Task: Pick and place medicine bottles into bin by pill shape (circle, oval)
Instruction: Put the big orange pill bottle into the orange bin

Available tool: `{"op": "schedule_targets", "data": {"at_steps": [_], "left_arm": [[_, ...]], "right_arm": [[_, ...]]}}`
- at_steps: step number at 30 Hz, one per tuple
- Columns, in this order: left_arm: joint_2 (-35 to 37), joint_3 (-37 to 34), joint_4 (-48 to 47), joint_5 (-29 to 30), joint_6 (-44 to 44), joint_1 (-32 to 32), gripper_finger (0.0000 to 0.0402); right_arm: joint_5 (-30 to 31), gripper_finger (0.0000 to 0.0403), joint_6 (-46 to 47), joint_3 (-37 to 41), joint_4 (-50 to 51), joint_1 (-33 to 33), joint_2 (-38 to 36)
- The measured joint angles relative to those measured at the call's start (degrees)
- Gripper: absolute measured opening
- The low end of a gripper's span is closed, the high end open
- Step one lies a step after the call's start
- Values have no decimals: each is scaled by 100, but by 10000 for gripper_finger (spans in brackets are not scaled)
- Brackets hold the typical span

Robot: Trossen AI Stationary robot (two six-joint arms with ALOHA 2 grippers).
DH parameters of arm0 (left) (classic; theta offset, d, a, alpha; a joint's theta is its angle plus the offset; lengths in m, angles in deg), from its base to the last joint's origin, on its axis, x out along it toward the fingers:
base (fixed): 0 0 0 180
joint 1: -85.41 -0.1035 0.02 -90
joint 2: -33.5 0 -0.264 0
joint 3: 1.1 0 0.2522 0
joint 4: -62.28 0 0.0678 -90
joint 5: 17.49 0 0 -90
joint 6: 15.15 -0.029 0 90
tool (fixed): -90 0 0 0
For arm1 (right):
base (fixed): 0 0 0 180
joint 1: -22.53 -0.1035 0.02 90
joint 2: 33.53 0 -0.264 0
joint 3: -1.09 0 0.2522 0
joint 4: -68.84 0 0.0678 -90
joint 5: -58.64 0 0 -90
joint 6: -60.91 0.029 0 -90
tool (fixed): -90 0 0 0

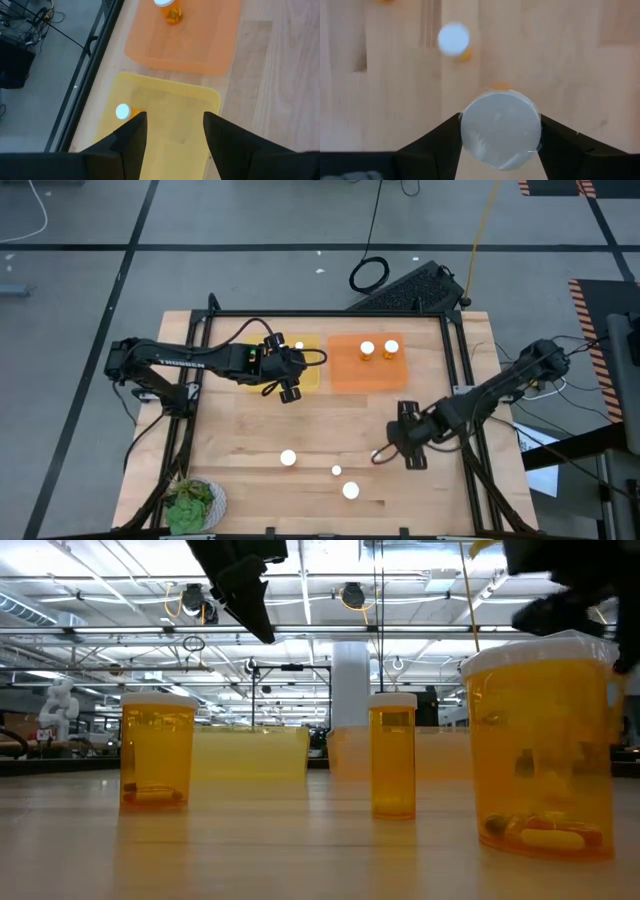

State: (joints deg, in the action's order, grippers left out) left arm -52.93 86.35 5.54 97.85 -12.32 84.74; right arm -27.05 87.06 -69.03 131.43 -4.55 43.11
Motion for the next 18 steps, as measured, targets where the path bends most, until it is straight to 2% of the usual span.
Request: {"op": "schedule_targets", "data": {"at_steps": [7,14,18], "left_arm": [[0,0,0,0,0,4,198],[0,0,0,-120,-7,7,198],[0,0,-1,-147,-72,7,198]], "right_arm": [[34,212,-1098,-696,112,931,-42],[34,212,-2257,-1018,-466,2005,-39],[1,212,-2579,-1101,-879,2704,-33]]}}
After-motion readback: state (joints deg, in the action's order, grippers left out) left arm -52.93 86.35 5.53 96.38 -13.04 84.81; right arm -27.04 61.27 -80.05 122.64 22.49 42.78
